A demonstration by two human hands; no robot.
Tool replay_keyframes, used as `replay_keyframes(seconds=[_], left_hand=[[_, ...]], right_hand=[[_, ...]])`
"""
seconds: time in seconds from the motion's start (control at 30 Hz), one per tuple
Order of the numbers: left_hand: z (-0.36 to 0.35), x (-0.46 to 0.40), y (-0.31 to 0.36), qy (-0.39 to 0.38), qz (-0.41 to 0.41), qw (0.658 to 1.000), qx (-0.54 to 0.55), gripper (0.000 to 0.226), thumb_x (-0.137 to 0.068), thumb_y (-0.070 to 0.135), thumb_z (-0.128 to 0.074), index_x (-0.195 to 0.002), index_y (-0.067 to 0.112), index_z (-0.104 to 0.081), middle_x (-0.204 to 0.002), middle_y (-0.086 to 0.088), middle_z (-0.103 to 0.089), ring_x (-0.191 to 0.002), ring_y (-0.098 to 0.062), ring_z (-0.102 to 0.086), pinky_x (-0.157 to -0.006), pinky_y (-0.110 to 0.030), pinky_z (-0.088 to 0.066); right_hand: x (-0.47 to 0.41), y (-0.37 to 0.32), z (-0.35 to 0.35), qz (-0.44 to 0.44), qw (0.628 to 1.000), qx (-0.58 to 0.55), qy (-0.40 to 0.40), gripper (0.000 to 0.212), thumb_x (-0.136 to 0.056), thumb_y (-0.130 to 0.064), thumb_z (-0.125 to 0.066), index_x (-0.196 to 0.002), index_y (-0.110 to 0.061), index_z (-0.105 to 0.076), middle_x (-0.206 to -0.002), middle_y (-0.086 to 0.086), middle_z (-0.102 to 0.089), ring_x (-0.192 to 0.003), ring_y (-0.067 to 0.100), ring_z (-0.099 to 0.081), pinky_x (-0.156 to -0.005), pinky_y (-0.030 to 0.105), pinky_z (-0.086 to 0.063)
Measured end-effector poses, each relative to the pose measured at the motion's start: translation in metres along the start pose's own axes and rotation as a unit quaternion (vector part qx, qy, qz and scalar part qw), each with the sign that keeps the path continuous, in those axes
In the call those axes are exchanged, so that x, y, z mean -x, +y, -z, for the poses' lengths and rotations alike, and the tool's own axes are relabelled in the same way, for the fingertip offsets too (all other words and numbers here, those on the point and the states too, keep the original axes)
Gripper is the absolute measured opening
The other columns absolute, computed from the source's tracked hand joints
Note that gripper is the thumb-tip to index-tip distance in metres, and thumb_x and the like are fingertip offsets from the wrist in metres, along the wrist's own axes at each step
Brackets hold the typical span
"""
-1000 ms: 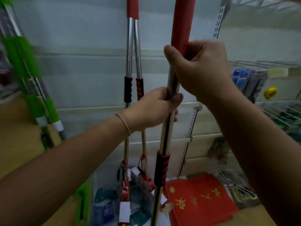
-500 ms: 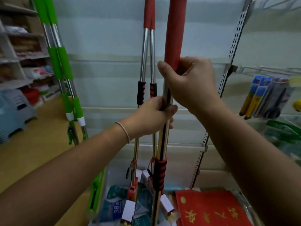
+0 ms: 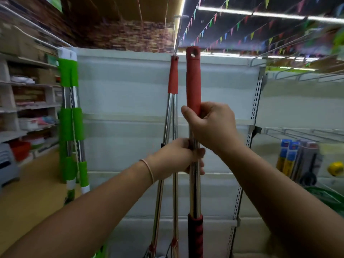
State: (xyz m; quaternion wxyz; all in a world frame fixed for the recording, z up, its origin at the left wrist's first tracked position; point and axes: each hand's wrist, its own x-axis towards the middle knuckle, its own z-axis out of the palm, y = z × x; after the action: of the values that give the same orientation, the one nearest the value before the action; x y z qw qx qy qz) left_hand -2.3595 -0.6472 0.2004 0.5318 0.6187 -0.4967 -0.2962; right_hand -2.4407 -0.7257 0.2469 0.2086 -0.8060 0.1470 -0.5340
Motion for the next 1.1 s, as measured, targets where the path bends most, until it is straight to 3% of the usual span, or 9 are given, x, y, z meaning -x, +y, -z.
replay_keyframes(seconds=[0.17, 0.47, 0.73, 1.1], left_hand=[[0.021, -0.019, 0.017, -0.023, -0.007, 1.000, 0.017, 0.006, -0.096, 0.011, -0.058, -0.097, 0.006, -0.056, -0.078, -0.012, -0.066, -0.087, -0.039, -0.071, -0.091, -0.057, -0.054], [0.057, -0.043, 0.032, -0.035, -0.001, 0.999, 0.015, 0.014, -0.097, 0.012, -0.057, -0.105, 0.001, -0.056, -0.086, -0.016, -0.066, -0.091, -0.039, -0.071, -0.091, -0.053, -0.055], [0.067, -0.061, 0.043, -0.017, -0.015, 1.000, -0.016, 0.026, -0.098, 0.016, -0.057, -0.116, -0.003, -0.055, -0.094, -0.017, -0.069, -0.091, -0.034, -0.073, -0.077, -0.038, -0.061], [0.068, -0.084, 0.059, 0.027, -0.029, 0.999, -0.022, 0.012, -0.098, 0.011, -0.055, -0.103, 0.001, -0.058, -0.087, -0.014, -0.068, -0.090, -0.037, -0.072, -0.090, -0.052, -0.056]], right_hand=[[-0.026, -0.009, -0.010, 0.010, 1.000, 0.012, 0.024, 0.039, -0.089, -0.047, -0.063, -0.075, -0.011, -0.071, -0.060, 0.003, -0.066, -0.053, 0.019, -0.065, -0.058, 0.043, -0.057], [-0.068, -0.012, -0.036, -0.006, 0.999, 0.037, 0.033, 0.040, -0.088, -0.047, -0.065, -0.073, -0.010, -0.070, -0.060, 0.005, -0.066, -0.054, 0.023, -0.065, -0.060, 0.044, -0.057], [-0.095, -0.002, -0.045, -0.009, 1.000, 0.006, 0.023, 0.036, -0.090, -0.044, -0.064, -0.072, -0.013, -0.068, -0.059, 0.001, -0.064, -0.050, 0.018, -0.062, -0.060, 0.042, -0.059], [-0.126, 0.015, -0.044, 0.024, 0.998, -0.030, 0.045, 0.035, -0.089, -0.045, -0.063, -0.065, -0.020, -0.068, -0.051, -0.006, -0.060, -0.048, 0.016, -0.060, -0.058, 0.040, -0.056]])
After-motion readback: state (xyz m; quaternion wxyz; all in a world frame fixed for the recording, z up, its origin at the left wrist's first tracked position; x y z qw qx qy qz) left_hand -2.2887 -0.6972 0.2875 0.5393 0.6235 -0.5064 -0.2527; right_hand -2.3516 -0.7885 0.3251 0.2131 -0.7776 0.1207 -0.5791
